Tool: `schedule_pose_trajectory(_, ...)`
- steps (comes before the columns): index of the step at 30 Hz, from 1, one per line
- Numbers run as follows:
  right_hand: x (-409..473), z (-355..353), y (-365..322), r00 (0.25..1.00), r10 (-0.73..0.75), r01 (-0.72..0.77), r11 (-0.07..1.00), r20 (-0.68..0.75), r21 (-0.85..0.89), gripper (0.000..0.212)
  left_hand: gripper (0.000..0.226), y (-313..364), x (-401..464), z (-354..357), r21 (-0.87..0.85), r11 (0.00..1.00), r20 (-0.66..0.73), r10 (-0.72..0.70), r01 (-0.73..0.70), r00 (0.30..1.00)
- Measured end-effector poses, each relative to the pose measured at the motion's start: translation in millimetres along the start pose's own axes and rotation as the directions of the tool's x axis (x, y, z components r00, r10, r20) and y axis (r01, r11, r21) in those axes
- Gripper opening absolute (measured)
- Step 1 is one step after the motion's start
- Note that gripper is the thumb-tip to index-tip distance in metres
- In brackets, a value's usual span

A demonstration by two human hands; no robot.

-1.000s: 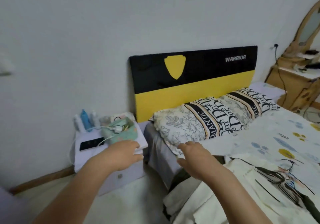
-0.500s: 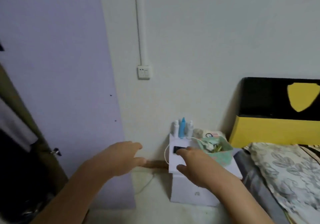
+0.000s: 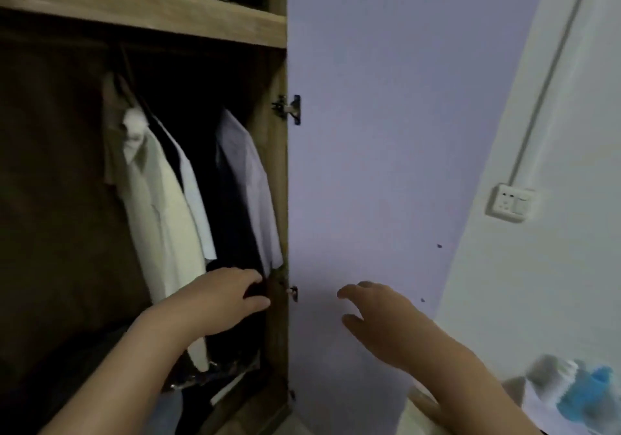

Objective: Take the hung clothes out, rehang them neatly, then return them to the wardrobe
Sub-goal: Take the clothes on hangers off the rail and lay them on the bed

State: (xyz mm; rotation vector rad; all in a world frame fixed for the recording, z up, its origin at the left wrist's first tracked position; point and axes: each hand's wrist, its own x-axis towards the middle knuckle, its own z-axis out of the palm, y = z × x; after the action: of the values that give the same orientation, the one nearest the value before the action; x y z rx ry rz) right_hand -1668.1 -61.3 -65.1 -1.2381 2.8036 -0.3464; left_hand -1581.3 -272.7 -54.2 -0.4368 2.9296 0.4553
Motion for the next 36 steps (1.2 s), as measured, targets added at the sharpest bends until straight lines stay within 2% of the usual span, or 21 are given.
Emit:
schedule_pose_trajectory(7,94,-6,-52,0.952,-0.305,0.303,0.951,0.011,0.065,0.034,0.054,-66,-12,-30,-0.108,0.970,-0.072,-0.228,0.220,0.971)
schedule_pose_trajectory(14,178,-18,-131,0.877,-0.459,0.478,0.862,-0.139,0.170,0.043,0.051,-136,-8,-67,-0.184,0.939,-0.177,-0.321,0.289,0.930)
schedule_pose_trajectory(18,226,-27,-174,0.860,-0.432,0.497,0.829,-0.271,0.258,0.048,0.048,-178,5,-89,-0.198,0.943,-0.231,-0.312,0.269,0.922)
schedule_pose_trajectory(24,295,-38,-225,0.861,-0.274,0.441,0.822,-0.427,0.361,0.052,0.047,-236,23,-122,-0.168,0.950,-0.305,-0.303,0.262,0.903)
schedule_pose_trajectory(27,315,-33,-240,0.878,-0.254,0.413,0.830,-0.405,0.375,0.049,0.047,-258,27,-131,-0.194,0.951,-0.323,-0.293,0.240,0.900)
schedule_pose_trajectory(30,330,-23,-256,0.902,-0.205,0.385,0.781,-0.379,0.492,0.047,0.044,-277,30,-136,-0.205,0.954,-0.345,-0.278,0.217,0.896)
schedule_pose_trajectory(33,349,-17,-278,0.933,-0.167,0.339,0.704,-0.319,0.624,0.041,0.042,-293,33,-140,-0.240,0.951,-0.368,-0.276,0.196,0.888)
schedule_pose_trajectory(36,360,-15,-303,0.966,-0.162,0.257,0.530,-0.201,0.808,0.024,0.040,-304,34,-143,-0.249,0.951,-0.422,-0.275,0.181,0.864)
